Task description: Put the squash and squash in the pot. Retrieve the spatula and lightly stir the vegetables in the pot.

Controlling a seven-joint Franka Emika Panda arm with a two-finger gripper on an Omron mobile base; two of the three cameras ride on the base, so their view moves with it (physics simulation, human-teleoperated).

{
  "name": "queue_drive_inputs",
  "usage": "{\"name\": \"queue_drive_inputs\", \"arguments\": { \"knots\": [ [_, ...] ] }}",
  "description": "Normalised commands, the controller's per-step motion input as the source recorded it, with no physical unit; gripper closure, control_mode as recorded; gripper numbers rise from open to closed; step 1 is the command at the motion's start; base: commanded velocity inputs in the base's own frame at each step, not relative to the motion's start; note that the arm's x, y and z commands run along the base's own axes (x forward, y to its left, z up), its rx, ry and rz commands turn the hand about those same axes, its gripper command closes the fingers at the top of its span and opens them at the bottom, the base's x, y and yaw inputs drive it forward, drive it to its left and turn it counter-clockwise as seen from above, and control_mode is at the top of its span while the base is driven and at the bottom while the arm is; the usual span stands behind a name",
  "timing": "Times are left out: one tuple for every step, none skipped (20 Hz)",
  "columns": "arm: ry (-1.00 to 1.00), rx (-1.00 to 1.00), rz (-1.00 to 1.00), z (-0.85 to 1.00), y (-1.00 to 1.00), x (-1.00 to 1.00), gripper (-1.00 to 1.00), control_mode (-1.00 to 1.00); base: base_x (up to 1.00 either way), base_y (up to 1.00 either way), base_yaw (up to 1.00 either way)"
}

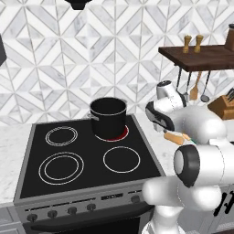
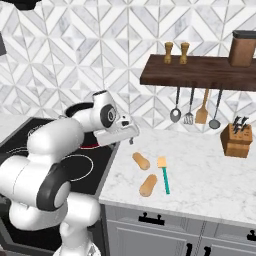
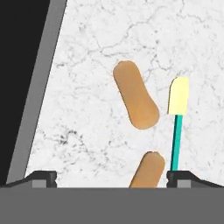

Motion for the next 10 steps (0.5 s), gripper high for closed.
{"name": "queue_drive_inputs", "arguments": {
  "knots": [
    [0.04, -0.01, 0.18, -0.49, -0.26, 0.41, -1.00, -1.00, 0.00, 0.00, 0.00],
    [0.05, 0.00, 0.17, -0.48, -0.30, 0.46, -1.00, -1.00, 0.00, 0.00, 0.00],
    [0.05, 0.00, 0.17, -0.51, -0.29, 0.43, -1.00, -1.00, 0.00, 0.00, 0.00],
    [0.05, 0.00, 0.17, -0.48, -0.31, 0.41, -1.00, -1.00, 0.00, 0.00, 0.00],
    [0.05, 0.00, 0.17, -0.51, -0.29, 0.38, -1.00, -1.00, 0.00, 0.00, 0.00],
    [0.04, 0.00, 0.17, -0.50, -0.19, 0.35, -1.00, -1.00, 0.00, 0.00, 0.00],
    [0.04, 0.00, 0.17, -0.48, -0.19, 0.34, -1.00, -1.00, 0.00, 0.00, 0.00],
    [0.05, 0.00, 0.17, -0.50, -0.18, 0.34, -1.00, -1.00, 0.00, 0.00, 0.00],
    [0.07, 0.00, 0.16, -0.54, -0.16, 0.34, -1.00, -1.00, 0.00, 0.00, 0.00],
    [0.10, 0.00, 0.13, -0.56, -0.14, 0.36, -1.00, -1.00, 0.00, 0.00, 0.00]
  ]
}}
